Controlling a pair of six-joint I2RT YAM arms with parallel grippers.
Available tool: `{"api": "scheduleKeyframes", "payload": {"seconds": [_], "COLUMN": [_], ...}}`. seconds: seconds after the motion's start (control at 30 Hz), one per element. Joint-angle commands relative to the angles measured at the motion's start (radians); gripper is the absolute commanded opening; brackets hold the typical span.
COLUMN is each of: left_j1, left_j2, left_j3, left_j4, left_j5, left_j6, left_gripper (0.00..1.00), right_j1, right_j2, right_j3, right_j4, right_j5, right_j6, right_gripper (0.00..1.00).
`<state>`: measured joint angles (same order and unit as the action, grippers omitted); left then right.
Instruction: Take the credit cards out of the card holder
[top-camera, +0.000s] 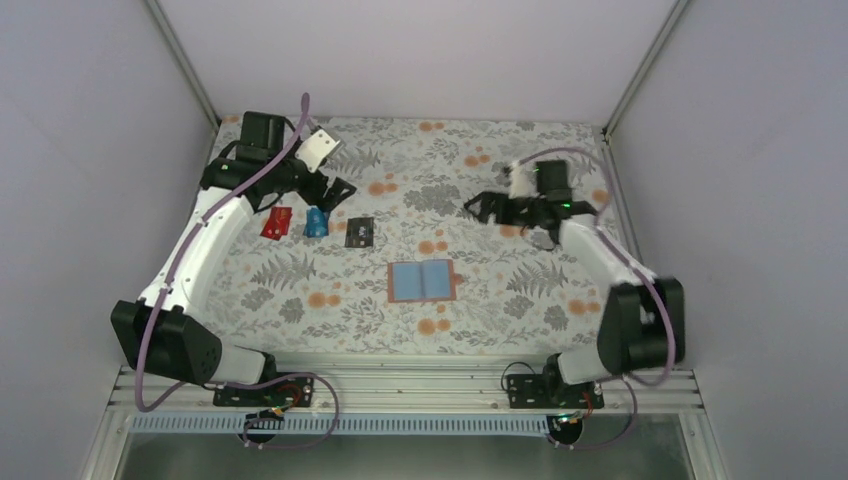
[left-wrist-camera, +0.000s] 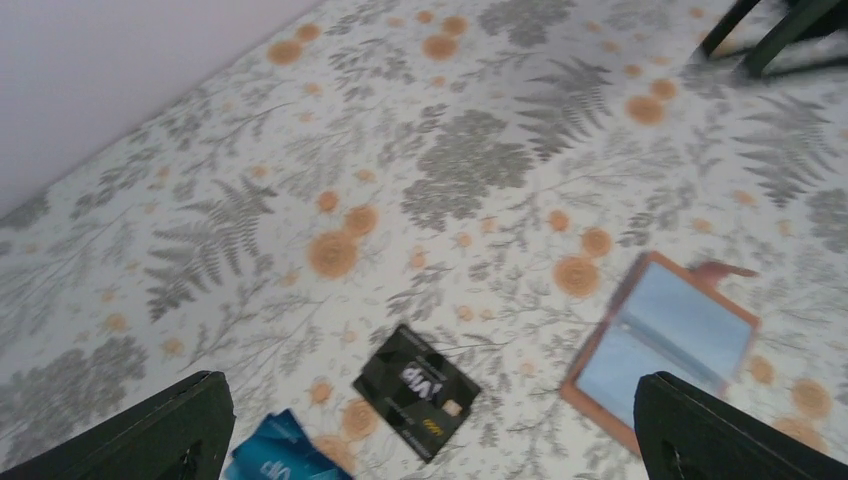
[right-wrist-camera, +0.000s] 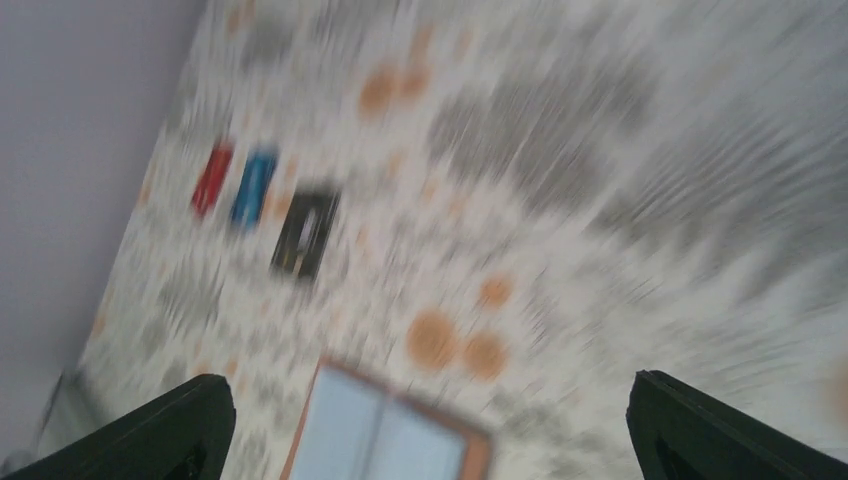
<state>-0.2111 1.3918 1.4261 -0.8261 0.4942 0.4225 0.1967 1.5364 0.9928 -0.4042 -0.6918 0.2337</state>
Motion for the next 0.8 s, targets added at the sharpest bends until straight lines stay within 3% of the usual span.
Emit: {"api": "scheduleKeyframes", "payload": {"seconds": [0.0, 0.13, 0.23, 0.3, 0.47, 0.63, 0.77], "left_j1": [0.061, 0.113, 0.116, 0.134, 0.189, 0.21, 0.226], "left_j2": [0.002, 0.015, 0.015, -0.016, -0.076, -0.044, -0.073], "left_j3": [-0.045, -0.085, -0.177, -0.308, -0.657, -0.84, -1.042], "left_j4": [0.161, 0.293, 0.455, 0.644, 1.156, 1.357, 1.606], "left_j5": [-0.127, -0.205, -0.34, -0.358, -0.342, -0.367, -0.311], "left_j6": [-0.079, -0.092, -0.12, -0.15, -0.264, -0.281, -0.301], "left_gripper": [1.0, 1.0, 1.0, 1.0, 1.0, 1.0, 1.0], "right_j1": [-0.116, -0.166, -0.183, -0.195, -0.22, -0.221, -0.22], "right_j2": [-0.273, -0.522, -0.634, -0.648, -0.549, -0.44, -0.358], "right_j3": [0.01, -0.171, -0.337, -0.443, -0.637, -0.764, -0.825], "right_j4": [0.214, 0.515, 0.708, 0.842, 1.099, 1.271, 1.388], "right_j5": [0.344, 0.653, 0.757, 0.793, 0.797, 0.798, 0.747], "right_j6": [0.069, 0.005, -0.079, -0.117, -0.098, -0.101, -0.127], "right_gripper": [0.99, 1.0, 0.99, 1.0, 0.99, 0.99, 0.99]}}
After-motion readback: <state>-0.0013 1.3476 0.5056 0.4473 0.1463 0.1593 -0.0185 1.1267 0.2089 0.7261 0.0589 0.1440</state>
